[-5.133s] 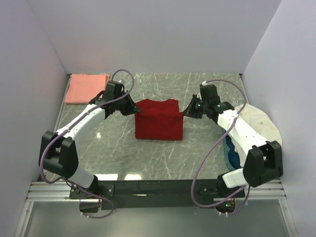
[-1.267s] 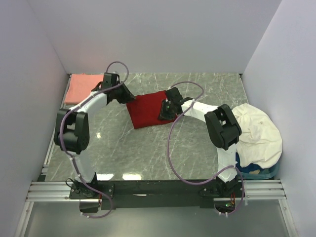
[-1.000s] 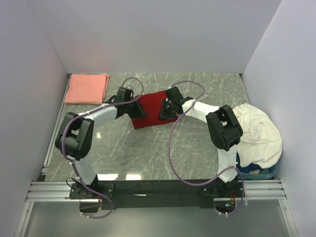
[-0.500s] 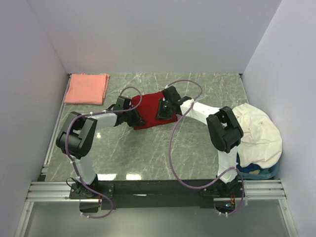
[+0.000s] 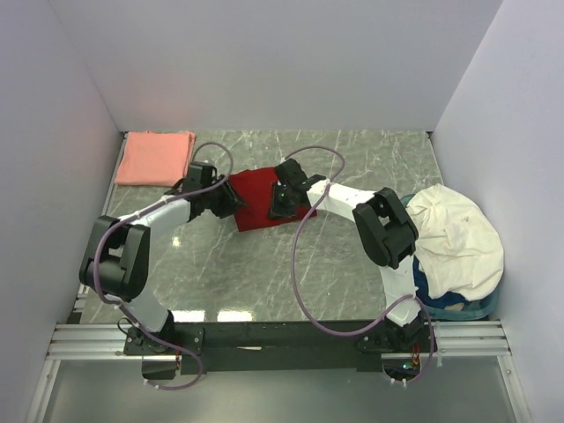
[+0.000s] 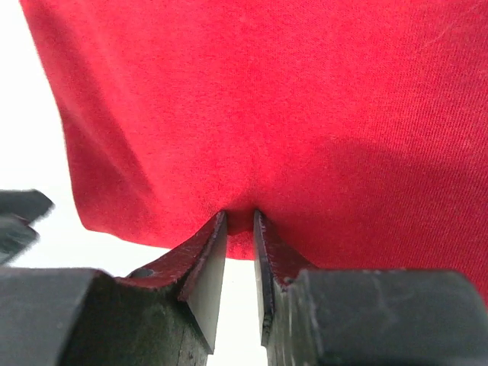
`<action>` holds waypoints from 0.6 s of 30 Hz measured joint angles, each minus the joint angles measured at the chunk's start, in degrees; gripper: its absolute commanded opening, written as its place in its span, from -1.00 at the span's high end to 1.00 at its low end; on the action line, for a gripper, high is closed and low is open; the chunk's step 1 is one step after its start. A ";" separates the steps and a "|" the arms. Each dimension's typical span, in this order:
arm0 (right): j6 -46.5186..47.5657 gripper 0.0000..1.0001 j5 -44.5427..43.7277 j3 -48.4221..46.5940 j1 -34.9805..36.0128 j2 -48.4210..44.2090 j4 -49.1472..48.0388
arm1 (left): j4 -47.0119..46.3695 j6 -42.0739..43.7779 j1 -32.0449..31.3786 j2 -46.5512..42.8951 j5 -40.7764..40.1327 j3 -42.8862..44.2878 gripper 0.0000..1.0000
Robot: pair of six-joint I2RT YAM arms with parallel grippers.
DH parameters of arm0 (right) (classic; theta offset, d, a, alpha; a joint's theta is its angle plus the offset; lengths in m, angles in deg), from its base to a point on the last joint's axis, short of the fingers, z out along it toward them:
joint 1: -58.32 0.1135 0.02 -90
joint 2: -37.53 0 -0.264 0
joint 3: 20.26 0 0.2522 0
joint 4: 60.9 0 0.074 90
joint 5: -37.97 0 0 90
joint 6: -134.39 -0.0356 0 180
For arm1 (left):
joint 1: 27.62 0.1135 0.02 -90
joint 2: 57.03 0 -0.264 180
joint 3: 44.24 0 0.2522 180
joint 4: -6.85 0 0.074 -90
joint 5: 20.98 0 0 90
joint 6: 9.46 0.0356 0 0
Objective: Fold and stack the t-shirts
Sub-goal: Fold the tshirt, then neatly place the folded tshirt to the corner
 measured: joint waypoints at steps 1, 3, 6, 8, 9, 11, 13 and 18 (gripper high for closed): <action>0.04 0.45 -0.24 -0.22 0.13 0.00 0.11 | 0.26 0.07 1.01 -0.39 -0.02 0.00 -0.03; 0.17 0.45 -0.57 -0.33 0.39 0.00 0.15 | 0.68 0.15 2.78 -0.48 0.02 0.02 -0.12; 0.20 0.45 -0.83 -0.33 0.66 0.02 0.15 | 1.57 0.22 5.03 0.57 0.07 0.28 -0.23; 0.20 0.44 -0.81 -0.33 0.66 0.02 0.15 | 2.05 0.26 5.79 2.38 0.15 1.18 -0.32; 0.20 0.45 -0.81 -0.37 0.70 0.02 0.15 | 2.32 0.26 5.97 3.39 0.31 1.84 -0.36; 0.22 0.45 -0.81 -0.46 0.81 0.02 0.17 | 2.56 0.39 6.21 5.40 0.50 3.17 -0.39; 0.22 0.45 -0.81 -0.63 0.94 0.02 0.35 | 3.21 0.52 6.40 7.56 0.52 4.87 -0.38; 0.22 0.44 -0.68 -0.66 1.14 0.02 0.37 | 5.40 1.36 6.69 12.26 -0.13 9.55 -0.34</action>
